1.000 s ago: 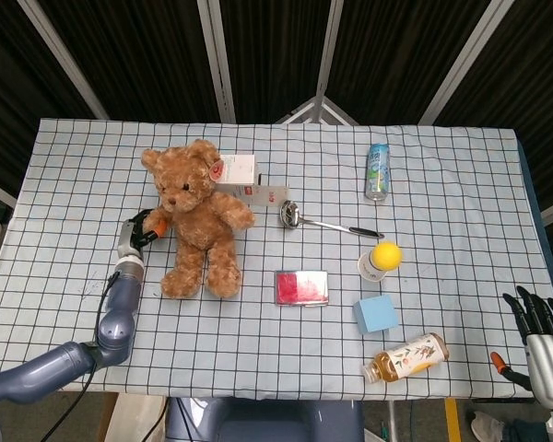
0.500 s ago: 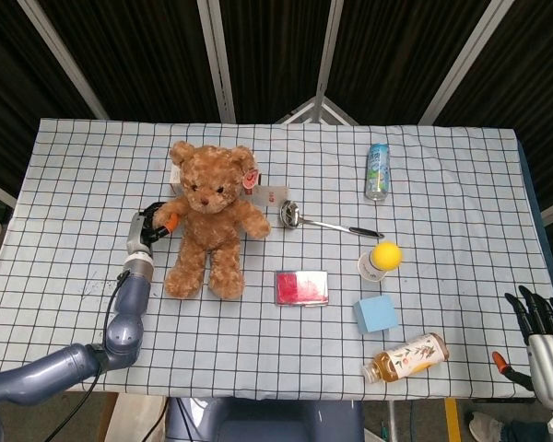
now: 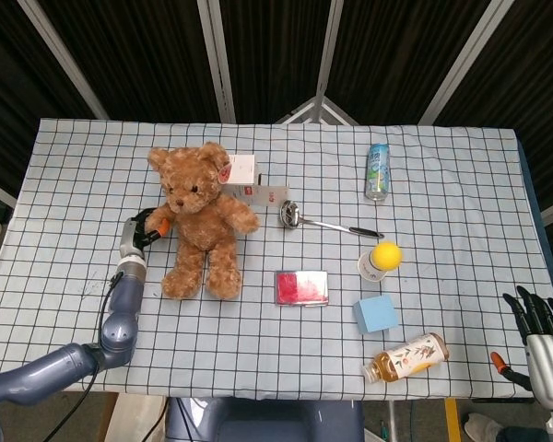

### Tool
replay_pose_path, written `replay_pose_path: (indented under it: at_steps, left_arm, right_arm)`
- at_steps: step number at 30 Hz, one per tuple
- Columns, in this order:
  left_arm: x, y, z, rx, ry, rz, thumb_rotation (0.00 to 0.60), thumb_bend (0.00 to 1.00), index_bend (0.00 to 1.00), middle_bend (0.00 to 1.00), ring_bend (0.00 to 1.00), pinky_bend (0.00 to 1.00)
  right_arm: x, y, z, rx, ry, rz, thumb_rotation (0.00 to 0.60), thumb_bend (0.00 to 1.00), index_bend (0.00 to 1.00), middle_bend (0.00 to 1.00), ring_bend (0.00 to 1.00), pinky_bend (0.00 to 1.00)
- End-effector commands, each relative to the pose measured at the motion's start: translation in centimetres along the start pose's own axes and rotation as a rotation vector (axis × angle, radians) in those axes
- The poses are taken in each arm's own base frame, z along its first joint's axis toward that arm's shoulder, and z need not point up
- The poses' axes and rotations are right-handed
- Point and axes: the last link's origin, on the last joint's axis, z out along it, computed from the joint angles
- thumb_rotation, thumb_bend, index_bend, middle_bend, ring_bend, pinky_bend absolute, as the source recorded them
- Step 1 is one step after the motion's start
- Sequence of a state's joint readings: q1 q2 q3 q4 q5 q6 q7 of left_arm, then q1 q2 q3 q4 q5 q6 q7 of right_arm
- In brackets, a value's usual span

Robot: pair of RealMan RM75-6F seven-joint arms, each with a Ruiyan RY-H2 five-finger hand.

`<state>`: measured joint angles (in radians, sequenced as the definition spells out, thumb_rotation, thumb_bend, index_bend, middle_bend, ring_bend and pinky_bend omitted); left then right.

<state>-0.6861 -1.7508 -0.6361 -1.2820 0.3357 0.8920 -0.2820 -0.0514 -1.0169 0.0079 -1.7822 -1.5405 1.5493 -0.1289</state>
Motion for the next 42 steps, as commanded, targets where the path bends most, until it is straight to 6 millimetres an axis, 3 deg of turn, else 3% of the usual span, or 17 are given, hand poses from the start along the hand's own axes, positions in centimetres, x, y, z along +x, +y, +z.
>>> replay_pose_path:
  at_steps: [1,10,21,27,36,42]
  left_arm:
    - [-0.5,0.4,-0.3,-0.012,-0.012,-0.008,0.6,0.67,0.57,0.48,0.04,0.0]
    - [-2.7,2.1,-1.5,-0.063,-0.039,0.012,0.6,0.67,0.57,0.48,0.04,0.0]
    - [0.0,-0.2,-0.3,-0.005,0.037,0.033,0.6,0.67,0.57,0.47,0.04,0.0]
    - [0.0,-0.6,-0.1,-0.004,0.021,0.034,0.6,0.67,0.57,0.47,0.04,0.0]
    - [-2.6,2.1,-1.4,-0.076,-0.038,0.028,0.6,0.67,0.57,0.48,0.04,0.0]
    - [-2.3,2.1,-1.9,-0.075,-0.025,0.057,0.6,0.67,0.57,0.48,0.04,0.0]
  right_arm:
    - [0.0,0.0,0.0,0.001,-0.001,-0.002,0.6,0.22,0.12,0.06,0.07,0.0]
    - [0.1,0.0,-0.1,0.002,0.005,0.003,0.6,0.22,0.12,0.06,0.07,0.0]
    - [0.3,0.0,-0.2,0.004,0.009,0.007,0.6,0.22,0.12,0.06,0.07,0.0]
    - [0.2,-0.1,-0.1,0.005,0.003,0.002,0.6,0.22,0.12,0.06,0.07,0.0]
    - [0.1,-0.1,-0.1,0.002,0.002,0.002,0.6,0.22,0.12,0.06,0.07,0.0]
    - [0.3,-0.1,-0.3,0.007,0.006,0.007,0.6,0.22,0.12,0.06,0.07,0.0]
